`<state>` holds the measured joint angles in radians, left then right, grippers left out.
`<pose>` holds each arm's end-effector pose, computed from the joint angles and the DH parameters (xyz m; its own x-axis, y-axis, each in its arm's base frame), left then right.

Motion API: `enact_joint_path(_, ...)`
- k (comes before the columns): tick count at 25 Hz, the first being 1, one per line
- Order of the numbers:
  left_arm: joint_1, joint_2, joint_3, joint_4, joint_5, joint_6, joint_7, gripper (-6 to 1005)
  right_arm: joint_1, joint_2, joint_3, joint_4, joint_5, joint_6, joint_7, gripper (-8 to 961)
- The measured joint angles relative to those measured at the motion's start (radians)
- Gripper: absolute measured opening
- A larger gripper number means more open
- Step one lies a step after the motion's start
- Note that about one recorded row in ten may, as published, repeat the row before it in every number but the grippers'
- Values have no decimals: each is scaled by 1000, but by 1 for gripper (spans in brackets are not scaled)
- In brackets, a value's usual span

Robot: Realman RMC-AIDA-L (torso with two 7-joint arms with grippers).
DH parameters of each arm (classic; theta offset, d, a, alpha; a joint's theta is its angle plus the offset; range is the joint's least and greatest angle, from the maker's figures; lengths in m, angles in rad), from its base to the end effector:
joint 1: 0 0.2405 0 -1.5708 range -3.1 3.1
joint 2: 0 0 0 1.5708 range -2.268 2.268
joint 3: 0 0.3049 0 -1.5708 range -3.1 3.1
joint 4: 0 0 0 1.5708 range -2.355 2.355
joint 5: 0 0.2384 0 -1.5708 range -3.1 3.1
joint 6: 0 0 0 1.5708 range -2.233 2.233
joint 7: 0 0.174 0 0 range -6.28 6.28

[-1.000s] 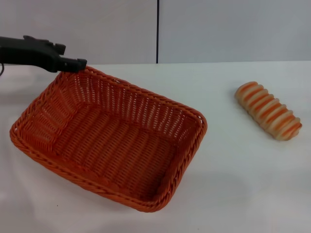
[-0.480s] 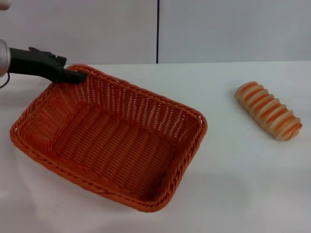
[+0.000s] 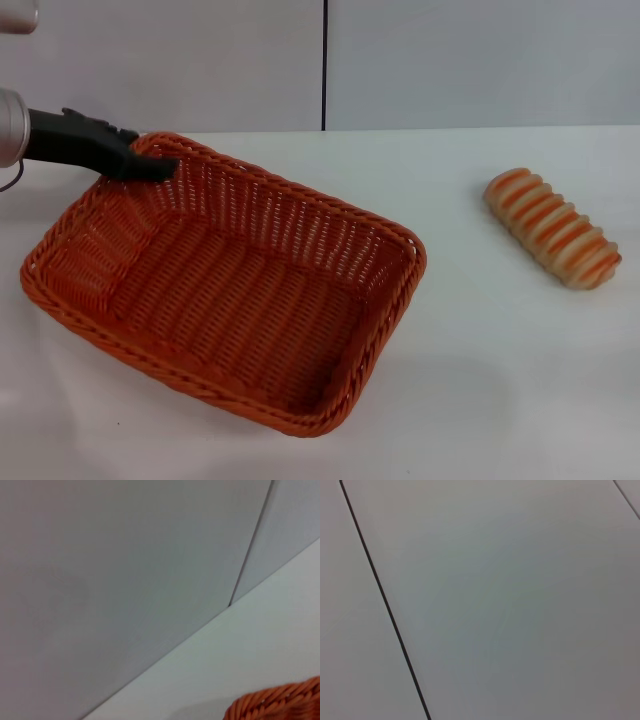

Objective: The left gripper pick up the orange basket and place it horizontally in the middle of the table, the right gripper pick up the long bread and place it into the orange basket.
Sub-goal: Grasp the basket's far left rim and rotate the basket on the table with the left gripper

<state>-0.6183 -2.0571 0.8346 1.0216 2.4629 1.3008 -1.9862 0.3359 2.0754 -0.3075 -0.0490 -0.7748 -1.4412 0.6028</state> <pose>-0.3059 0.4633 0.0113 0.8084 0.5703 0.1461 0.5594 -0.6667 -0.4926 0.4533 0.3237 0.0515 0.3990 0.3345 -0.8538 -0.9170 0.1492 -0.3700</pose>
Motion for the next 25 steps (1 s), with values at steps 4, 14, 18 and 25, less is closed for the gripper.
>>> enact_joint_path(4, 2, -1, 6, -1, 19, 0, -3, 690, -1, 0, 5, 0, 0, 0, 0, 574)
enact_joint_path(14, 7, -2, 12, 5, 12, 0, 1, 316, -4, 1, 8, 0, 3, 1, 0, 579)
enact_joint_path(18, 9, -3, 22, 7, 7, -2, 0, 222, -6, 1, 8, 1, 5, 6, 0, 582)
enact_joint_path(25, 70, 11, 9, 28, -228, 58, 58, 221, -2, 0, 8, 2, 7, 14, 0, 585)
